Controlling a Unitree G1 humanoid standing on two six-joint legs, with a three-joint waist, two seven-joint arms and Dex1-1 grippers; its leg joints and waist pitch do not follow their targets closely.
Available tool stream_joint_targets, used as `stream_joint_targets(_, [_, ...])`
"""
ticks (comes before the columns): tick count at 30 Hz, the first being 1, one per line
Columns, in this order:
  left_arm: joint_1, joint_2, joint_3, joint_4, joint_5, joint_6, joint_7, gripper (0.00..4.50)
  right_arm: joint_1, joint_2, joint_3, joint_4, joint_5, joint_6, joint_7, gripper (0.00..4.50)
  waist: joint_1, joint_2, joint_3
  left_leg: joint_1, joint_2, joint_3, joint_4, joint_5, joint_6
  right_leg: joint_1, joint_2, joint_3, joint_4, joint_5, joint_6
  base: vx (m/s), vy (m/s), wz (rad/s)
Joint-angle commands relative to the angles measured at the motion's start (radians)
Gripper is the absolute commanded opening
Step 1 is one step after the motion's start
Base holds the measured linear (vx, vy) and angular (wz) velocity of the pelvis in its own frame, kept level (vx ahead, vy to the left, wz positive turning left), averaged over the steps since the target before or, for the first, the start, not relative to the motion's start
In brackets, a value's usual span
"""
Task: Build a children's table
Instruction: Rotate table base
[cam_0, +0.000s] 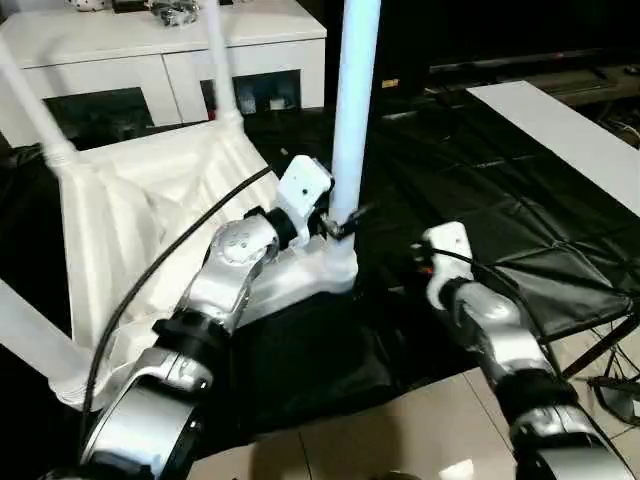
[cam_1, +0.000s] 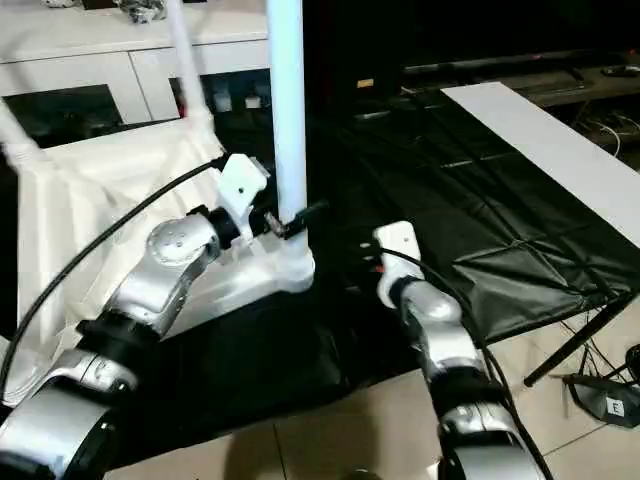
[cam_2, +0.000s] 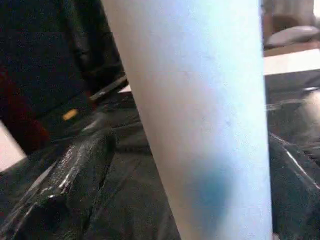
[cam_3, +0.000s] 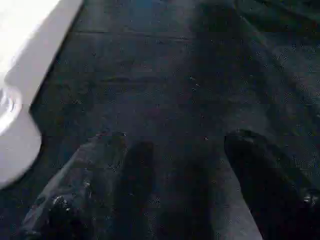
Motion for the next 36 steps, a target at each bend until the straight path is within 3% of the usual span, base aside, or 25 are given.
stream_joint_targets(1, [-0.016,0.016,0.010,0.065,0.052,-0.002,0.077,4.48,0.025,-0.019,-0.015,-0.080,0.019,0.033,0.010,3.69,0.011,-0.008,-0.065,0.002,0.020,-0.016,-0.066,-0.244,0.050,0.053,-0.046,0.029,-0.084,-0.210,-0.207,0.000,0.000,0.00])
stream_joint_targets(5, [-0.024,0.012,0.017,0.085,0.052,-0.016,0.089,4.48,0.059,-0.029,-0.019,-0.157,0.031,0.064,0.018,3.69,0.012,-0.007,-0.068,0.002,0.022,-0.015,-0.064,-0.227,0.063,0.051,-0.049,0.028,-0.082,-0.191,-0.224,0.000,0.000,0.00])
stream_joint_targets(7, [-0.006,-0.004,0.044,0.048,-0.006,-0.015,0.026,4.48,0.091,-0.038,-0.016,-0.230,0.045,0.093,0.038,3.69,0.016,-0.007,-0.065,0.002,0.024,-0.015,-0.065,-0.226,0.071,0.050,-0.050,0.030,-0.083,-0.188,-0.232,0.000,0.000,0.00])
stream_joint_targets(10, [0.089,-0.022,0.069,-0.129,-0.191,0.071,-0.182,4.48,0.151,-0.069,0.005,-0.358,0.074,0.142,0.108,3.69,0.032,-0.012,-0.062,0.004,0.032,-0.013,-0.069,-0.224,0.075,0.050,-0.055,0.032,-0.079,-0.181,-0.257,0.000,0.000,0.00])
stream_joint_targets(13, [0.166,0.027,0.029,-0.244,-0.263,0.203,-0.305,4.48,0.183,-0.106,0.023,-0.429,0.087,0.172,0.162,3.69,0.039,-0.007,-0.063,0.007,0.034,-0.010,-0.070,-0.225,0.078,0.043,-0.051,0.032,-0.078,-0.174,-0.258,0.000,0.000,0.00])
stream_joint_targets(14, [0.178,0.040,0.019,-0.260,-0.270,0.228,-0.324,4.48,0.187,-0.114,0.027,-0.439,0.087,0.177,0.173,3.69,0.042,-0.005,-0.058,0.009,0.036,-0.011,-0.075,-0.253,0.066,0.040,-0.048,0.033,-0.080,-0.213,-0.240,0.000,0.000,0.00])
stream_joint_targets(18, [0.213,0.112,-0.050,-0.251,-0.139,0.306,-0.320,4.48,0.207,-0.183,0.075,-0.506,0.082,0.224,0.278,3.69,0.046,-0.005,-0.051,0.020,0.034,-0.011,-0.079,-0.323,0.028,0.030,-0.047,0.036,-0.094,-0.335,-0.180,0.000,0.000,0.00])
stream_joint_targets(20, [0.199,0.123,-0.062,-0.187,-0.043,0.295,-0.255,4.48,0.215,-0.215,0.099,-0.539,0.077,0.242,0.322,3.69,0.045,-0.008,-0.049,0.016,0.034,-0.014,-0.082,-0.324,0.018,0.031,-0.046,0.037,-0.099,-0.362,-0.144,0.000,0.000,0.00])
stream_joint_targets(22, [0.178,0.124,-0.065,-0.127,0.007,0.281,-0.207,4.48,0.220,-0.235,0.112,-0.564,0.077,0.259,0.347,3.69,0.044,-0.009,-0.051,0.009,0.031,-0.017,-0.083,-0.306,0.016,0.037,-0.048,0.036,-0.098,-0.349,-0.135,0.000,0.000,0.00])
stream_joint_targets(26, [0.145,0.131,-0.084,-0.093,0.023,0.311,-0.167,4.21,0.221,-0.257,0.118,-0.596,0.084,0.282,0.366,3.69,0.048,-0.010,-0.055,0.010,0.032,-0.017,-0.079,-0.271,0.020,0.037,-0.052,0.038,-0.092,-0.297,-0.150,0.000,0.000,0.00])
stream_joint_targets(27, [0.134,0.131,-0.090,-0.085,0.022,0.329,-0.161,4.21,0.219,-0.261,0.118,-0.599,0.082,0.284,0.365,3.69,0.048,-0.010,-0.056,0.007,0.031,-0.016,-0.077,-0.255,0.025,0.039,-0.053,0.037,-0.089,-0.266,-0.171,0.000,0.000,0.00])
stream_joint_targets(29, [0.117,0.131,-0.099,-0.078,0.017,0.374,-0.168,4.02,0.216,-0.270,0.117,-0.606,0.080,0.292,0.366,3.69,0.049,-0.009,-0.058,0.007,0.031,-0.015,-0.075,-0.240,0.029,0.040,-0.053,0.037,-0.086,-0.244,-0.180,0.000,0.000,0.00])
stream_joint_targets(31, [0.108,0.121,-0.083,-0.088,0.013,0.433,-0.188,3.93,0.214,-0.281,0.113,-0.616,0.082,0.304,0.369,3.69,0.048,-0.009,-0.060,0.005,0.030,-0.014,-0.072,-0.213,0.038,0.043,-0.051,0.036,-0.082,-0.194,-0.200,0.000,0.000,0.00])
stream_joint_targets(32, [0.107,0.115,-0.067,-0.097,0.005,0.465,-0.197,3.86,0.214,-0.288,0.111,-0.620,0.081,0.309,0.371,3.69,0.049,-0.004,-0.060,0.006,0.030,-0.014,-0.071,-0.204,0.039,0.044,-0.051,0.037,-0.079,-0.177,-0.207,0.000,0.000,0.00])
stream_joint_targets(34, [0.107,0.112,-0.055,-0.104,-0.001,0.486,-0.202,3.70,0.213,-0.293,0.110,-0.622,0.081,0.312,0.372,3.69,0.049,-0.005,-0.061,0.003,0.029,-0.013,-0.068,-0.183,0.051,0.049,-0.051,0.035,-0.077,-0.133,-0.226,0.000,0.000,0.00])
stream_joint_targets(36, [0.115,0.120,-0.046,-0.134,-0.018,0.536,-0.214,3.52,0.215,-0.301,0.109,-0.625,0.083,0.316,0.377,3.69,0.049,-0.005,-0.061,0.004,0.029,-0.012,-0.068,-0.189,0.057,0.049,-0.052,0.035,-0.077,-0.138,-0.231,0.000,0.000,0.00])
